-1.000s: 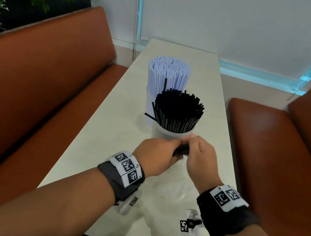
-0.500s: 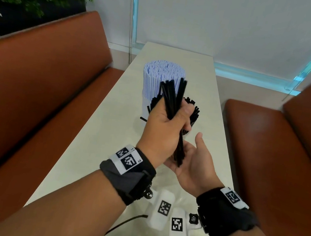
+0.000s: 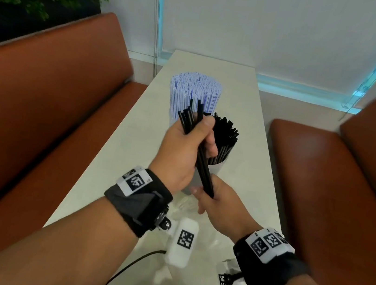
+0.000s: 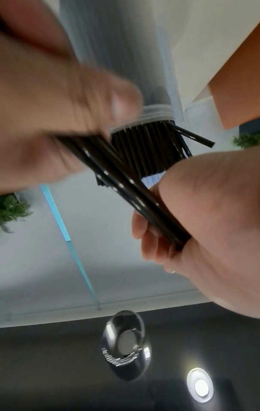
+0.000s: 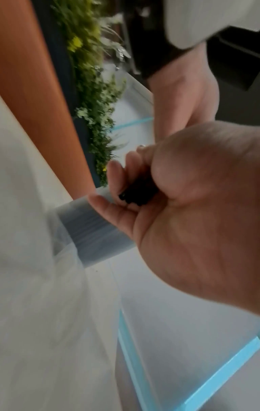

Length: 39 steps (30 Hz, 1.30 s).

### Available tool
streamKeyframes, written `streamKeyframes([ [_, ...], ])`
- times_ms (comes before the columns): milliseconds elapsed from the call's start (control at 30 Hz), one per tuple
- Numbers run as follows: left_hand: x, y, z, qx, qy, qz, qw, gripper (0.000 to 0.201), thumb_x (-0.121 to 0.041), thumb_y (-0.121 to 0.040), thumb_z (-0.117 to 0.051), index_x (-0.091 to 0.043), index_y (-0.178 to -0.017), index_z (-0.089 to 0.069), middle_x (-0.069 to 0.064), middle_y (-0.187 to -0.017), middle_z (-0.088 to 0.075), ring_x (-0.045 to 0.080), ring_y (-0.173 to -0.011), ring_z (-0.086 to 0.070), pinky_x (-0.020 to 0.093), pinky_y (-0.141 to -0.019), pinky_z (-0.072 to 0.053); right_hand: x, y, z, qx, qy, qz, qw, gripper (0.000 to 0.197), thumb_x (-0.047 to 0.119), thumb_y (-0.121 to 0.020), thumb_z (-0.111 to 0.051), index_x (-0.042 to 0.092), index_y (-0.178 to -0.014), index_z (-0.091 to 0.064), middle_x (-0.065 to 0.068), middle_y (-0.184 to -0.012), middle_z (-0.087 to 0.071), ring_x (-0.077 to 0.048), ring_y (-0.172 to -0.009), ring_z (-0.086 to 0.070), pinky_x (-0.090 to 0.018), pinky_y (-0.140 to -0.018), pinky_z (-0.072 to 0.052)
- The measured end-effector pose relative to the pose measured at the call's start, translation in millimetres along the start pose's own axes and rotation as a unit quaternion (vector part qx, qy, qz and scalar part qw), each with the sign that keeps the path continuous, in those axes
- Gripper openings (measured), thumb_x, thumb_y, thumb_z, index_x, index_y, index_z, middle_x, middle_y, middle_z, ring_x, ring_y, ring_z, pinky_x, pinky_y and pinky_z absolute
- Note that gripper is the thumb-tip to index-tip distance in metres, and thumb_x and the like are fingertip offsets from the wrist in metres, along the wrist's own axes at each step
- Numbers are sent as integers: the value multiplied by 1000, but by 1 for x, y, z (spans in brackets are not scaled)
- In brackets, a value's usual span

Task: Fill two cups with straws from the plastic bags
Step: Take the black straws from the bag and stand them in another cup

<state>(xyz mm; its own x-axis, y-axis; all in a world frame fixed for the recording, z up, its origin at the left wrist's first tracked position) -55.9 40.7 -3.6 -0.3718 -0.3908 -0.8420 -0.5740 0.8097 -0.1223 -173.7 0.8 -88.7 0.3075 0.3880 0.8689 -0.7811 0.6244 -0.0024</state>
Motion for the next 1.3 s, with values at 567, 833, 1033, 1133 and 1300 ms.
streamKeyframes([
  [567, -40, -18, 8, -1, -79, -80, 994, 28, -48, -85, -70, -33, -63, -60, -4, -52, -45, 14, -43, -43, 30, -47, -44, 5, -11, 18, -22, 237, 42, 970, 52, 59, -71, -56, 47, -120, -46, 21, -91, -55, 3, -75, -57, -23, -66, -47],
  [833, -64, -56, 5, -50, -128, -130, 982, 34, -50, -86, -69, -19, -83, -55, -5, -51, -47, 16, -44, -44, 35, -55, -45, -1, -26, 41, -59, 348, 11, 935, 48, 45, -86, -59, 45, -129, -37, 18, -90, -47, -7, -72, -56, -30, -64, -47],
  [1033, -76, -69, -2, -107, -146, -176, 968, 33, -62, -80, -73, -36, -72, -55, -6, -51, -46, 17, -43, -46, 36, -52, -48, -12, -45, 33, -48, 343, -18, 938, 21, 51, -102, -38, 33, -91, -40, 9, -82, -47, -21, -76, -53, -33, -58, -34],
  [1133, -81, -75, -1, -114, -161, -200, 960, 34, -73, -73, -72, -45, -65, -55, -8, -49, -45, 17, -42, -47, 37, -52, -50, -13, -48, 34, -42, 328, -16, 944, 22, 51, -103, -38, 35, -88, -38, 6, -86, -50, -21, -79, -53, -34, -60, -37],
  [1300, -56, -69, 1, -85, -259, -203, 940, 26, -62, -83, -69, -46, -68, -55, -10, -52, -52, 16, -47, -54, 40, -59, -54, -12, -46, 34, -36, 339, -12, 940, 28, 53, -103, -37, 27, -98, -49, 2, -93, -55, -24, -88, -55, -36, -64, -44],
])
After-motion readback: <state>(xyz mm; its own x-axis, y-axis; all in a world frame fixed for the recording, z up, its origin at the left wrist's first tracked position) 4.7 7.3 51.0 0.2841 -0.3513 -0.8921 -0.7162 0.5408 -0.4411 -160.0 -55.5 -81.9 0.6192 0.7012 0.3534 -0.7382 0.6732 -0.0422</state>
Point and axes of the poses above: each hand's wrist, its own y-axis away from the middle knuckle, its own z-axis out of the back of the hand, x = y × z, the point moved 6 cm from there along -y, towards the middle knuckle
